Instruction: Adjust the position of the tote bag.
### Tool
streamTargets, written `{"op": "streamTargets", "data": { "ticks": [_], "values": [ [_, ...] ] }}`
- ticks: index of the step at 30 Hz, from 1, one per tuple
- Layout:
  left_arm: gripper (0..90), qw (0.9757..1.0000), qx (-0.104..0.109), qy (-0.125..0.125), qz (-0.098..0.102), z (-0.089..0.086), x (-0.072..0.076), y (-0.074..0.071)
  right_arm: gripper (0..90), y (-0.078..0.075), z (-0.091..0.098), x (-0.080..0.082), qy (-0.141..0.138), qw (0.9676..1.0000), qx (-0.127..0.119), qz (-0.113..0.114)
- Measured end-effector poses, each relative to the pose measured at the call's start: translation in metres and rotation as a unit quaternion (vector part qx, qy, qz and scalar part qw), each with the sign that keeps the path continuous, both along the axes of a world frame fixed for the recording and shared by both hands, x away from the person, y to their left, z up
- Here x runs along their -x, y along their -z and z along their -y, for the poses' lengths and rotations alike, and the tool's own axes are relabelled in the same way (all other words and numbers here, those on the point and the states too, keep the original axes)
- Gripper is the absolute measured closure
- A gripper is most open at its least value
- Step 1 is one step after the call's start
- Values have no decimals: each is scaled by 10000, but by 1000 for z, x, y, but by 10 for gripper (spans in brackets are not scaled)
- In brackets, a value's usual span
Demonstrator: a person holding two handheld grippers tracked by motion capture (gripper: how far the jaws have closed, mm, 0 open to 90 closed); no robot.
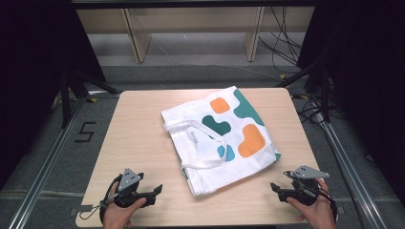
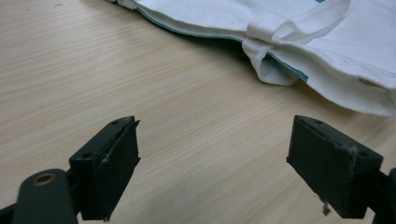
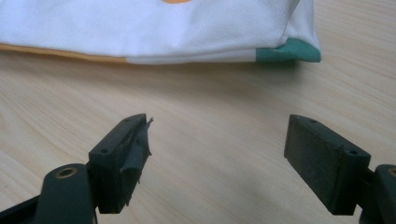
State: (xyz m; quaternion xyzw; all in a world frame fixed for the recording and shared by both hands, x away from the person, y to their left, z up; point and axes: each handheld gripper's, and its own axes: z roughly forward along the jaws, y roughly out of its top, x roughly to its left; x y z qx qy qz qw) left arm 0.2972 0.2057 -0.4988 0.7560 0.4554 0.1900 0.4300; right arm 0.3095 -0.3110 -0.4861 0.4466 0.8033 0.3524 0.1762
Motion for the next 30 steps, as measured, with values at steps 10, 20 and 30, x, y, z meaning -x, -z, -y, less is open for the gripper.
{"op": "streamTargets", "data": {
  "ticks": [10, 20, 30],
  "values": [
    [155, 10000, 43, 0, -7, 0, 0, 0, 230, -1, -6, 2, 98, 9999, -14, 90],
    [157, 10000, -57, -17, 21, -2, -1, 0, 250, -4, -24, -1, -231, 9993, 45, 284],
    [188, 10000, -83, 37, 22, -1, -1, 0, 275, -13, -98, -10, -1077, 9934, 34, 399]
  ]
}}
